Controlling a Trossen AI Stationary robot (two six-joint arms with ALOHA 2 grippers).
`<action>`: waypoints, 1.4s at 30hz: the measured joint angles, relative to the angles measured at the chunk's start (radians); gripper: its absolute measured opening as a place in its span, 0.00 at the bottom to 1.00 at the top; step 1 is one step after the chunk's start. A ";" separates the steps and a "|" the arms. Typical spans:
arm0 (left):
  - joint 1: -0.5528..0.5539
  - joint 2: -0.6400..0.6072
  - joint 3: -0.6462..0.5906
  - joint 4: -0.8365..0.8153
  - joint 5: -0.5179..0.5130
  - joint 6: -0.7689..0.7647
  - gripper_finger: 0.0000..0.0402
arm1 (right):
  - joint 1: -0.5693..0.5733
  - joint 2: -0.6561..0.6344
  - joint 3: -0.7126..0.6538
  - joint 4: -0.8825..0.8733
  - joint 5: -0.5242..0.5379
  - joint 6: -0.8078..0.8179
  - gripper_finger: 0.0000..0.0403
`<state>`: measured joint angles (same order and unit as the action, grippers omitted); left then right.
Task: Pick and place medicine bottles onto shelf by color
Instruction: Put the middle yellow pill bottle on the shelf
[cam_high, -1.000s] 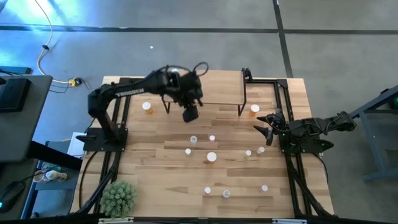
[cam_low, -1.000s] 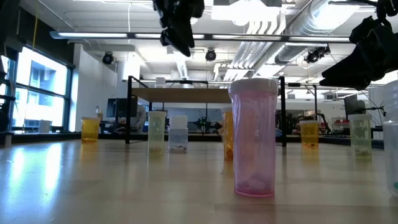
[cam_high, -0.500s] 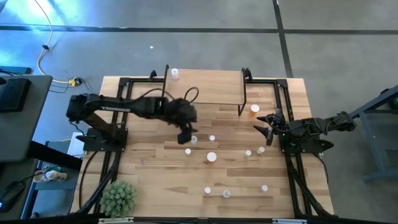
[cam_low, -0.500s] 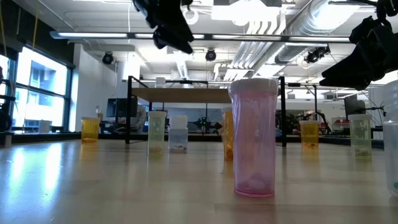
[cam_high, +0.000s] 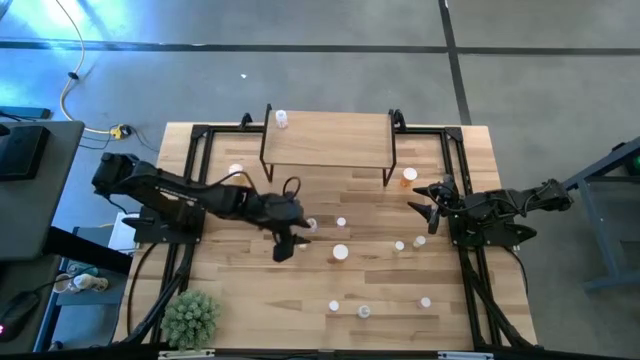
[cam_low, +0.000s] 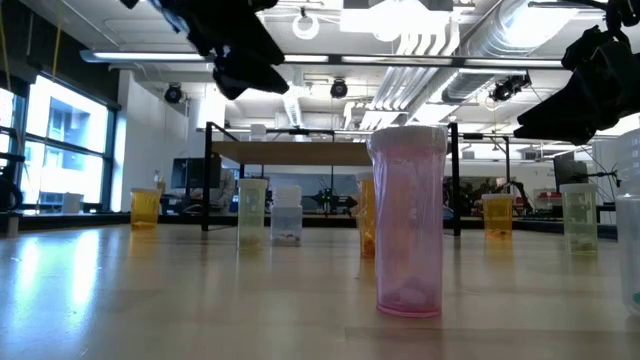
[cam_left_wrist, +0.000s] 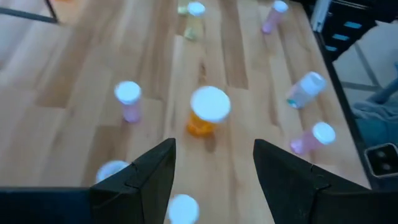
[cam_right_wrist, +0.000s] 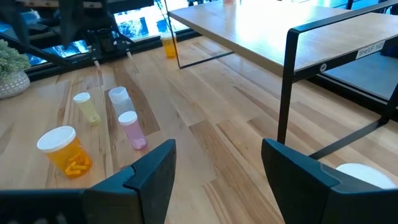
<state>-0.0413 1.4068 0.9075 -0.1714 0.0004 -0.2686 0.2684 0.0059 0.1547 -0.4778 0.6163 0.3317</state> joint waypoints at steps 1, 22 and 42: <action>-0.013 0.001 -0.009 0.014 -0.011 -0.013 0.51 | 0.000 0.000 0.000 0.000 0.000 0.001 0.57; -0.188 -0.006 -0.060 0.079 -0.193 -0.141 0.51 | 0.000 0.000 0.000 0.019 0.000 0.008 0.57; -0.120 -0.019 -0.060 0.171 -0.188 -0.142 0.51 | 0.000 0.000 0.000 0.141 0.009 -0.039 0.57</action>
<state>-0.1615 1.3876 0.8478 -0.0005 -0.1875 -0.4102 0.2680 0.0063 0.1545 -0.3372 0.6251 0.2925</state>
